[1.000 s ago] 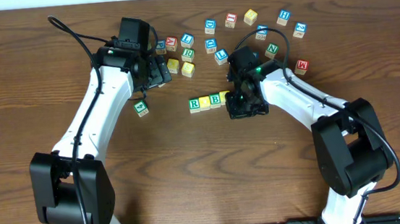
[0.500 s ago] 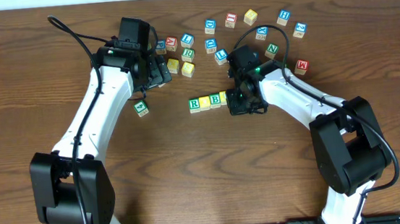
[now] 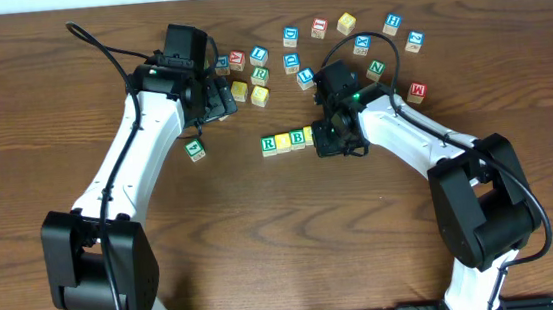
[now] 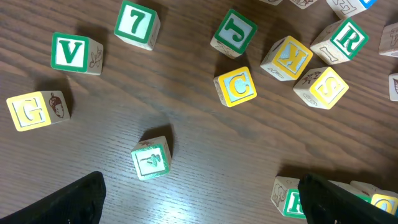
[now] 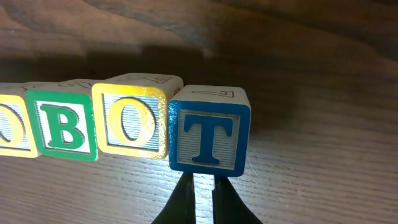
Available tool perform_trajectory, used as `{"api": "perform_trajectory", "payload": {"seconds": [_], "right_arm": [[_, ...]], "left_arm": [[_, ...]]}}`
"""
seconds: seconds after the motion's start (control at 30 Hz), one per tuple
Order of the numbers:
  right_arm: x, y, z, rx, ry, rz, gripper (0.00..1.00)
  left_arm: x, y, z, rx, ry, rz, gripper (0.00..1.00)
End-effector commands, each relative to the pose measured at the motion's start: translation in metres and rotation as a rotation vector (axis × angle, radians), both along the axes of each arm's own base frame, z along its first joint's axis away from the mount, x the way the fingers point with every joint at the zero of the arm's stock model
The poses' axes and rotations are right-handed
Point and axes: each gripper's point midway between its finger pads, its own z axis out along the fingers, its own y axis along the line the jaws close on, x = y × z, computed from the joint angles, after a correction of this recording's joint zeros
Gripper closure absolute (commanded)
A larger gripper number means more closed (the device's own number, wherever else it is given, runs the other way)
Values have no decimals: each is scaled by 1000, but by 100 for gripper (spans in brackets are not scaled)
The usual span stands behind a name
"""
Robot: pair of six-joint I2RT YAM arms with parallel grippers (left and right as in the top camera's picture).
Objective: Spell out ROBOT
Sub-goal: 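Raise the right gripper and move it back over the pile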
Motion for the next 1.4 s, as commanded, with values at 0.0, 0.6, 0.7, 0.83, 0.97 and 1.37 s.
{"api": "perform_trajectory", "payload": {"seconds": [0.0, 0.6, 0.7, 0.83, 0.97, 1.37], "right_arm": [[2, -3, -5, -19, -5, 20, 94], [27, 18, 62, 97, -85, 54, 95], [43, 23, 74, 119, -145, 34, 96], [63, 25, 76, 137, -224, -36, 96], [72, 33, 67, 156, -240, -53, 98], [68, 42, 15, 142, -144, -69, 99]], "left_arm": [[3, 1, 7, -4, -16, 9, 3], [5, 3, 8, 6, -25, 9, 3], [5, 3, 8, 7, -26, 9, 3], [6, 8, 8, 14, -27, 21, 3], [7, 15, 8, 14, -27, 39, 3], [7, 21, 8, 13, -26, 53, 3]]}}
